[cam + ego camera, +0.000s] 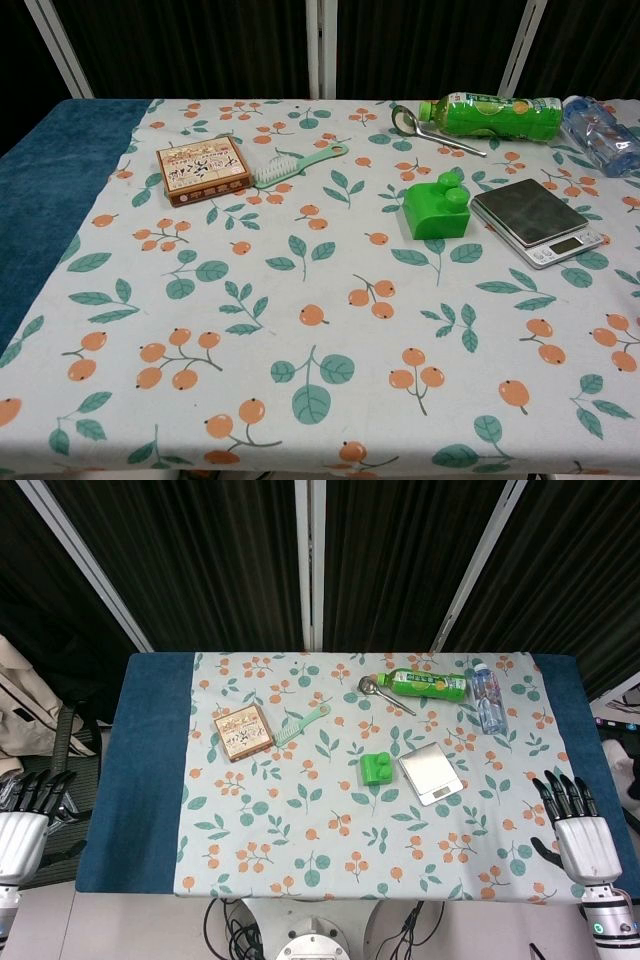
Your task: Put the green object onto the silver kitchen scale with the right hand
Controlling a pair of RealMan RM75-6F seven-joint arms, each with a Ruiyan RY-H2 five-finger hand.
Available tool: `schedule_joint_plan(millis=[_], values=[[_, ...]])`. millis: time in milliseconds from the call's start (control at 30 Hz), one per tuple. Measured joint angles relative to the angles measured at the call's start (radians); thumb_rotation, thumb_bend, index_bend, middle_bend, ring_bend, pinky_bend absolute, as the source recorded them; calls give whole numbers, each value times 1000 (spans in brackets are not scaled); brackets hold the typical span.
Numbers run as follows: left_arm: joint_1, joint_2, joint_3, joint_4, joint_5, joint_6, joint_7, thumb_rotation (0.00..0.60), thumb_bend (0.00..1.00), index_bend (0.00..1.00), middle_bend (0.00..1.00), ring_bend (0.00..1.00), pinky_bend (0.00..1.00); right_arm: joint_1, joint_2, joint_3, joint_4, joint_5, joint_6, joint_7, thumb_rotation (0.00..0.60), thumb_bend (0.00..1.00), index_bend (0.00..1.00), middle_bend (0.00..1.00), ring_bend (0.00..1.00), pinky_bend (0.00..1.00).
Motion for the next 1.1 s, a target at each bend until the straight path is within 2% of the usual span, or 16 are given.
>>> schedule_joint_plan(millis=[267,333,433,633,933,1000,1100], values=[[-5,-2,1,-4,-7,-16,4,600,59,63,93,0,23,20,35,-21,-57,-23,-43,-74,600,107,0,5,0,0],[-6,-8,1,2,-8,-19,4,600,59,63,93,0,23,30,48,-26,-77,-28,-68,-98,600,108,0,44,0,0],[-8,-13,5,6,-4,-23,3,600,59,63,93,0,23,49,66,-34,-109,-39,-103,-163,600,110,0,182,0,0],[-2,-12,7,13,-3,-12,-10,600,60,63,93,0,24,97,97,-39,-203,-48,-191,-315,600,115,0,229,0,0],[4,-20,11,40,-7,-8,-40,600,59,63,93,0,26,162,76,-15,-296,70,-349,-452,600,141,1,259,0,0],[5,-21,11,47,-8,-8,-48,600,59,63,93,0,27,177,66,-11,-310,91,-376,-466,600,147,23,277,0,0],[5,-22,10,55,-10,-8,-57,600,59,63,93,0,28,198,45,-8,-319,99,-396,-480,600,153,94,252,0,0]])
